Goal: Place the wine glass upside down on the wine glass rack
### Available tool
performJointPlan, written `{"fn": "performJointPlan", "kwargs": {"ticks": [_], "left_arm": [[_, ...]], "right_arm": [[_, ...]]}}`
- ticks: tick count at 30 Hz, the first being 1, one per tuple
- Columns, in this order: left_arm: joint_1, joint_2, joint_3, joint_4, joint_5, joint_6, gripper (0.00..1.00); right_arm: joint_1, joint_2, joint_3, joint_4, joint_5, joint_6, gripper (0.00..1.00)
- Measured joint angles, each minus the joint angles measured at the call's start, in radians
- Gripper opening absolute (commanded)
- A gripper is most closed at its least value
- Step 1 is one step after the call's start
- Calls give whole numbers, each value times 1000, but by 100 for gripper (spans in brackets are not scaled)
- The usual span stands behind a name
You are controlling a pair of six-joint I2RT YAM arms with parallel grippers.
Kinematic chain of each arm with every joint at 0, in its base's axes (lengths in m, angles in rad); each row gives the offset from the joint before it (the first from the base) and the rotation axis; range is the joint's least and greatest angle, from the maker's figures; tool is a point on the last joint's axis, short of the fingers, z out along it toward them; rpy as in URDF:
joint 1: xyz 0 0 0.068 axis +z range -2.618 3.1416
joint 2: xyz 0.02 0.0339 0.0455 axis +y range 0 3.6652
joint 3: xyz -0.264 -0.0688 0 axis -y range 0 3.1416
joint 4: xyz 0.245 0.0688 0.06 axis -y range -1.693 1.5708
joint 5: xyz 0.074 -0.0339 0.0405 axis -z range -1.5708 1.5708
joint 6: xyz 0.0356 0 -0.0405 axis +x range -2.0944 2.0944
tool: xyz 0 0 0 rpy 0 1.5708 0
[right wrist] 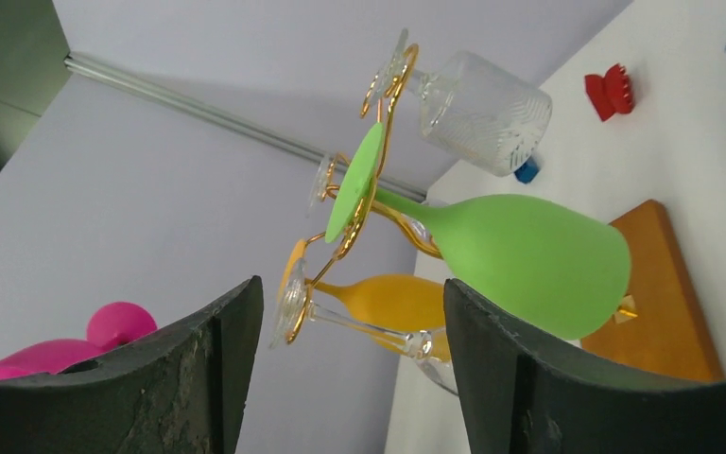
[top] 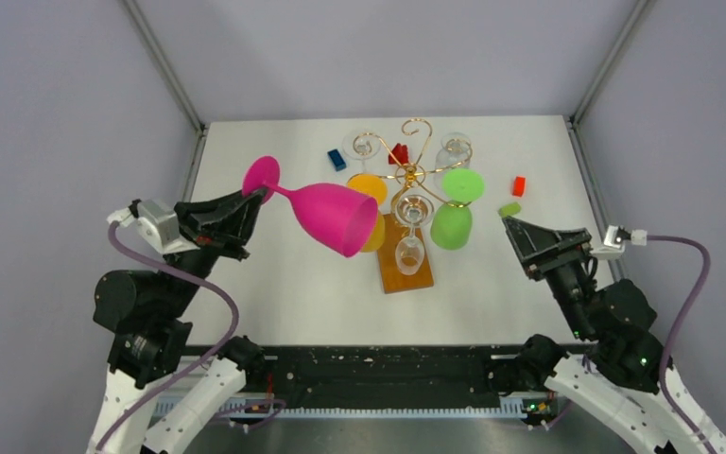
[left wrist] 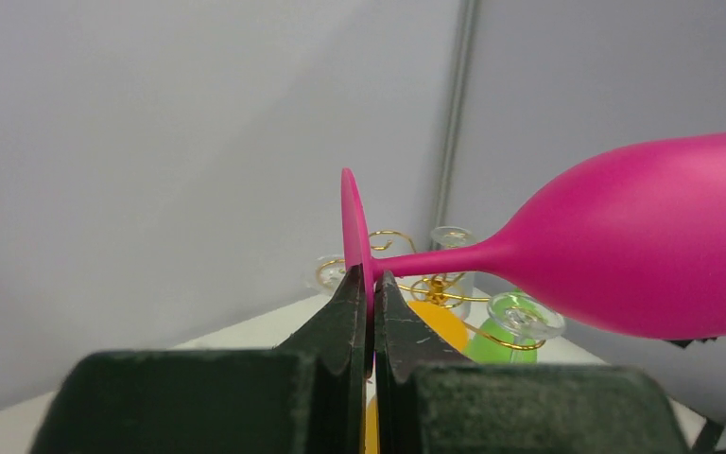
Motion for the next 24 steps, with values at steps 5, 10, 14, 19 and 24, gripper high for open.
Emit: {"fn": "performJointPlan", "kwargs": {"ticks": [5,10,14,19,24], "left_arm": [[0,117,50,67,204,98,0],[0,198,51,98,309,215,0],[-3,246,58,97,399,323,0],[-41,276,71,80,484,428,0],[-177,330,172,-44,524,554,0]], "right_arm": [[0,-24,165,-175,56,-144,69],[0,-5,340,-269,44,-338,70],[2,150,535,-326,-62,-520,71],[5,423,728,-331,-309,-673,70],[6,617,816,-323,-611,-741,68]]}}
